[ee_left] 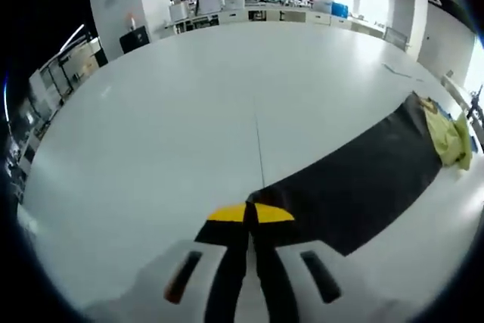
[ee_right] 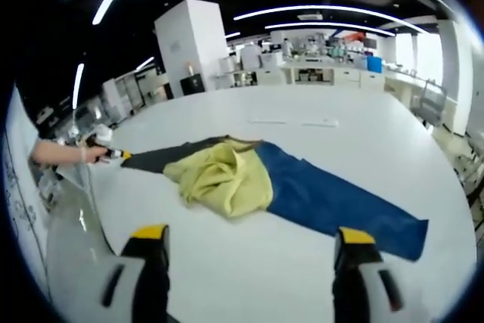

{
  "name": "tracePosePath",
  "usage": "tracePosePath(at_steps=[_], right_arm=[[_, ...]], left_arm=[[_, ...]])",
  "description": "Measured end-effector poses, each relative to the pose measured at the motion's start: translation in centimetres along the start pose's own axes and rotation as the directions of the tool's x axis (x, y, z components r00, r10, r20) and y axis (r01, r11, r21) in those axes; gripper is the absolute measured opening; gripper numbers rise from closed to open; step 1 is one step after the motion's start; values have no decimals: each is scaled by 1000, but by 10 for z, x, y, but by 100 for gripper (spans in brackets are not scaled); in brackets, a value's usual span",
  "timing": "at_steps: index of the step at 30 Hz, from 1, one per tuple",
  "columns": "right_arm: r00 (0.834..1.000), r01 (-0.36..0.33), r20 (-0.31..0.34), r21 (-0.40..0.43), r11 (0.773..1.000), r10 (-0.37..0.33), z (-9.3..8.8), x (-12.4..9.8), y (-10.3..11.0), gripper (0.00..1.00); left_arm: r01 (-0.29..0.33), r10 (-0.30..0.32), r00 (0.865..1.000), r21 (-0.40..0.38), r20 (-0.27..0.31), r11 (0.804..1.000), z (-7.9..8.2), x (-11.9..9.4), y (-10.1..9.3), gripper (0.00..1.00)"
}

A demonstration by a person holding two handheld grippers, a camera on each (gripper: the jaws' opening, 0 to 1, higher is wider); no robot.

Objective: Fold the garment on the visible template until the final outline fits inside the template.

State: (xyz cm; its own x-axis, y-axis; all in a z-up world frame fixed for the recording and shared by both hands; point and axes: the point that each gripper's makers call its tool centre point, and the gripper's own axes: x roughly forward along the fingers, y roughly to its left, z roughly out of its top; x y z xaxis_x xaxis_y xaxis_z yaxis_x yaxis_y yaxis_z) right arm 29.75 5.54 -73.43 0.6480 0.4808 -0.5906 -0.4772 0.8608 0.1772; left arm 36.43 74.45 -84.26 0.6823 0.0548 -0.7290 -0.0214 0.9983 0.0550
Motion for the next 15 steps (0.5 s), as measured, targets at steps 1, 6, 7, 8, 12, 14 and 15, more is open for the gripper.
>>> tracePosePath(at_steps=[1,6,7,8,12,14,15], right_arm=[[1000,0,0,0,1000,0,0,0,0,91],[1000,-5,2,-5,1000,5,-1,-2,4,91],[1000,-5,4,-4,1000,5,-1,-2,3,91],[1000,-5,8,0,1000,5,0,-2,4,91],[1000,-11,15,-1,1000,11,0,-2,7,91],[1000,-12,16,-7,1000,13,-1,-2,8,90],[1000,-13,16,-10,1000,13,-2,-2,9,90]], left_arm=[[-3,3,1000,4,3,1000,0,0,0,0],[14,-13,998,-9,60,1000,8,-7,-2,15],[7,-7,998,-3,63,1000,8,-9,-3,18],[19,-22,997,37,79,999,11,-11,-7,22],[55,-63,991,68,118,996,17,-13,-18,36],[84,-97,987,99,127,992,19,-16,-26,48],[94,-109,985,121,130,988,19,-16,-32,53]])
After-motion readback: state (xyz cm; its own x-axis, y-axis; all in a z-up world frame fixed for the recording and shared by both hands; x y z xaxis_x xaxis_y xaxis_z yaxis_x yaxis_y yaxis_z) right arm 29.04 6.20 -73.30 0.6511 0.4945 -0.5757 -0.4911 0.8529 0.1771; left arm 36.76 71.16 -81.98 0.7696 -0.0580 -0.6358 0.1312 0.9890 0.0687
